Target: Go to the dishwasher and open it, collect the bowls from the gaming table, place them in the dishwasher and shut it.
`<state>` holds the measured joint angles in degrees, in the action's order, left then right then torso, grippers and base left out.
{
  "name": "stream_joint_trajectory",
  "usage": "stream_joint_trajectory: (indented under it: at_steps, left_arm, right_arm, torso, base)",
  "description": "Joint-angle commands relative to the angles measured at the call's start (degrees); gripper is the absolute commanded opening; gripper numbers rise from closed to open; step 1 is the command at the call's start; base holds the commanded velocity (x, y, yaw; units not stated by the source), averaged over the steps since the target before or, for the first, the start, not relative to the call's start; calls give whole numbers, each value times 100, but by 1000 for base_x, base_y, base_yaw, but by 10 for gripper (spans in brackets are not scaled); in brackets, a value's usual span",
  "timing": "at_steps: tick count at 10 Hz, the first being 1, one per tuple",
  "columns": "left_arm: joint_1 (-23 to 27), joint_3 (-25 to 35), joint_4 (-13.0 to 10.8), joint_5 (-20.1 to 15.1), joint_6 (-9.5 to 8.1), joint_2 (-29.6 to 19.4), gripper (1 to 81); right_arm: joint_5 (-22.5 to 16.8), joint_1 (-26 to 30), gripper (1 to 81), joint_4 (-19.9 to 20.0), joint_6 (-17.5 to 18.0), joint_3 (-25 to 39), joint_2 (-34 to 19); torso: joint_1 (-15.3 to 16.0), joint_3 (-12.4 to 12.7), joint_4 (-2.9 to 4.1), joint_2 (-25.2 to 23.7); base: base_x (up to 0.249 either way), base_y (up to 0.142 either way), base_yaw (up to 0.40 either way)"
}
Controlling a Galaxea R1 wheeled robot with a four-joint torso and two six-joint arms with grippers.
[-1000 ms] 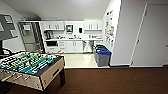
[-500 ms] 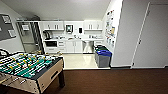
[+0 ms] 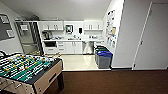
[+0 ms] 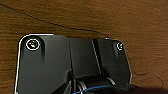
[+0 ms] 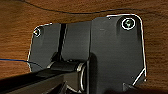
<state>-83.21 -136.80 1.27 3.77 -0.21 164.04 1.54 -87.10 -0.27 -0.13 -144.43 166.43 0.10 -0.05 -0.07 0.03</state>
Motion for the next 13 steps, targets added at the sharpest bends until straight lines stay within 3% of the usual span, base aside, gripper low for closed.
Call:
stream_joint_trajectory:
  at_steps: [1,13]
  left_arm:
    - [336,92,-4,-271,3,-37,811]
    - [336,92,-4,-280,3,-46,811]
  right_arm:
    - [-294,285,811,9,-13,22,-37]
    - [-294,311,811,18,-13,4,-37]
  torso:
    - [0,0,0,-3]
    - [4,0,0,-3]
  base:
    - [149,0,0]
    - [149,0,0]
